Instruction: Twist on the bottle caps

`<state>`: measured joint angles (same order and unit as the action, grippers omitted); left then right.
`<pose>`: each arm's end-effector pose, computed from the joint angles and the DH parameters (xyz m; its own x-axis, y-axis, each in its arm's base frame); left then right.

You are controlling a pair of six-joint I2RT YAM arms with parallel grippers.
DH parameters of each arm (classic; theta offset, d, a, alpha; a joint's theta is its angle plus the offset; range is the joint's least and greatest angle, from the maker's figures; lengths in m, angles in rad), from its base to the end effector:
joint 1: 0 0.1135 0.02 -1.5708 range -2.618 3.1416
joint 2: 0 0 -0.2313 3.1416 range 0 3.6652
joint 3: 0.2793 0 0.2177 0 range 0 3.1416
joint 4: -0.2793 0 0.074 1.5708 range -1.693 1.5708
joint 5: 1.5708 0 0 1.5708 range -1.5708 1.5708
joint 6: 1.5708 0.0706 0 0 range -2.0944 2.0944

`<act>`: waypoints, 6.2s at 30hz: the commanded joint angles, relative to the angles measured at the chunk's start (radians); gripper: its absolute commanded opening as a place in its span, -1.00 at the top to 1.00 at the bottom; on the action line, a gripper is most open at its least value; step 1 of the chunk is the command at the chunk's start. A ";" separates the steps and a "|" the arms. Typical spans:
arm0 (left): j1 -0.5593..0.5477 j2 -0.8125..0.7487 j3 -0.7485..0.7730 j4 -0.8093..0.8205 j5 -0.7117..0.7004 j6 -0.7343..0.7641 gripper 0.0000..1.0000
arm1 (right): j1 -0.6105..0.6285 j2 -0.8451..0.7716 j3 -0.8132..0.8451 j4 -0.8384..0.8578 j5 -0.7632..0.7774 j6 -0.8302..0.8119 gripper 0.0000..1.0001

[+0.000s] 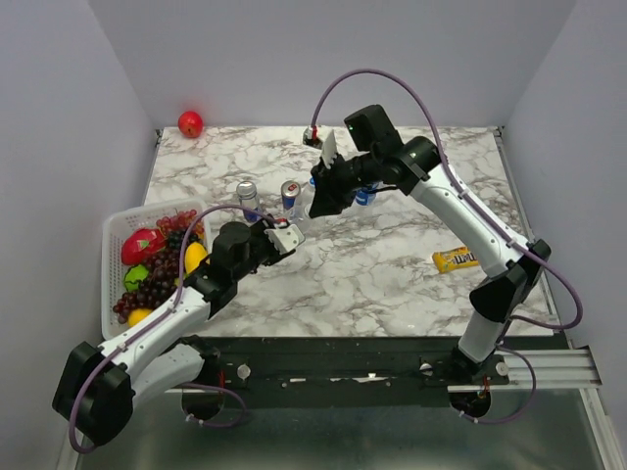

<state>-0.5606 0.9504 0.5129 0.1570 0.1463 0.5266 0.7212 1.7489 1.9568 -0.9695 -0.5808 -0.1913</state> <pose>0.1967 -0.1357 0.2276 0.1213 0.5109 -0.8510 0.6752 0.5860 0.4481 0.2370 0.2599 0.3513 -0.3472 -0.5169 -0.7825 -0.9333 0.2724 0.2341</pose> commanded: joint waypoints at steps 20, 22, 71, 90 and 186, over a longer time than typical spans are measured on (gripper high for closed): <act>0.005 -0.022 0.075 0.203 0.487 -0.635 1.00 | -0.080 -0.328 -0.389 0.712 -0.330 0.118 -0.65; 0.005 -0.010 0.090 0.184 0.521 -0.632 1.00 | -0.078 -0.318 -0.381 0.719 -0.358 0.128 -0.63; -0.317 0.284 0.243 0.197 -0.513 -0.562 1.00 | 0.058 -0.218 -0.373 0.756 0.457 0.393 1.00; -0.180 0.005 0.093 -0.039 -0.018 -0.419 -0.97 | -0.141 -0.535 -0.470 0.586 0.357 -0.032 1.00; 0.005 0.209 0.429 -0.191 -0.112 -0.367 -0.97 | -0.631 -0.744 -0.906 0.815 0.397 -0.060 -0.99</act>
<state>-0.5640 1.2125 0.9417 -0.1116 0.1261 0.1844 0.0841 1.0565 0.9836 -0.0029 -0.3176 -0.2325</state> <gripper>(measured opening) 0.985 0.994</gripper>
